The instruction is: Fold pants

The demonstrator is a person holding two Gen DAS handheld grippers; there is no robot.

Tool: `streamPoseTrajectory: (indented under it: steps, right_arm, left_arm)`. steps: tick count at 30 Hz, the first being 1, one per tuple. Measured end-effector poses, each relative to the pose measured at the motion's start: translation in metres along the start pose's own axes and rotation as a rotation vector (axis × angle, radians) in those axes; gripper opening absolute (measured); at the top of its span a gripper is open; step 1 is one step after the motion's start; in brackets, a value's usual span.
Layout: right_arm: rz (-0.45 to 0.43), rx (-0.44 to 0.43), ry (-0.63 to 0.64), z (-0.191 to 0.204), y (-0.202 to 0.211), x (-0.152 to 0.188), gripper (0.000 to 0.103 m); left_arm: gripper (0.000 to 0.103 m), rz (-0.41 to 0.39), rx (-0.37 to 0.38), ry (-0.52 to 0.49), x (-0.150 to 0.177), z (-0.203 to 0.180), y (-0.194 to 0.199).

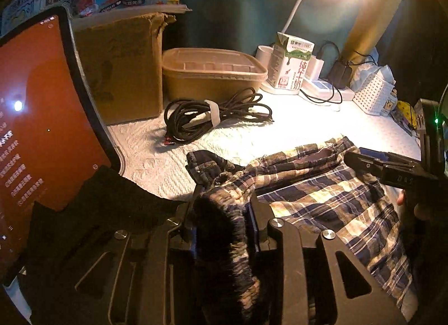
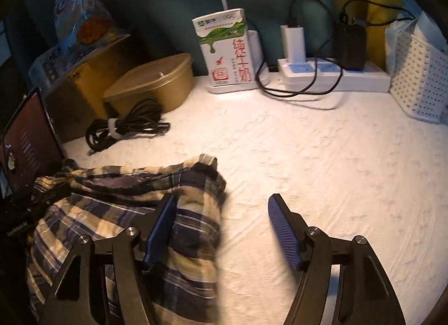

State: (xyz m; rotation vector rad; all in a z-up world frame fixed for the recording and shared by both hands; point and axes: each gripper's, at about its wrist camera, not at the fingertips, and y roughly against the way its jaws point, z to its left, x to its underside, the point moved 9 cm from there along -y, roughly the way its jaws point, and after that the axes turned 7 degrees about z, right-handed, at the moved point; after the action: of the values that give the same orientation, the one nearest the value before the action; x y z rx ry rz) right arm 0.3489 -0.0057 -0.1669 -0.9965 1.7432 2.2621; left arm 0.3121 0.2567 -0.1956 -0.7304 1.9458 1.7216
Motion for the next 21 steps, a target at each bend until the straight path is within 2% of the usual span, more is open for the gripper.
streamPoseTrajectory:
  steps: [3,9,13,21]
  right_arm:
    - [-0.006,0.026,0.017,-0.002,0.003,0.0,0.07]
    - [-0.017,0.058,0.003,-0.008,0.017,0.002,0.07]
    - [-0.048,0.086,-0.001,-0.013,0.039,0.002,0.07]
    - [-0.094,0.108,0.005,-0.013,0.08,0.017,0.07]
  left_arm:
    - [0.036,-0.011,-0.027,0.006,-0.002,0.002,0.008]
    - [0.061,-0.046,-0.083,0.031,-0.004,0.01,0.032]
    - [0.065,-0.084,-0.098,0.037,-0.003,0.009,0.05]
    - [0.067,-0.134,-0.1,0.008,0.009,-0.015,0.075]
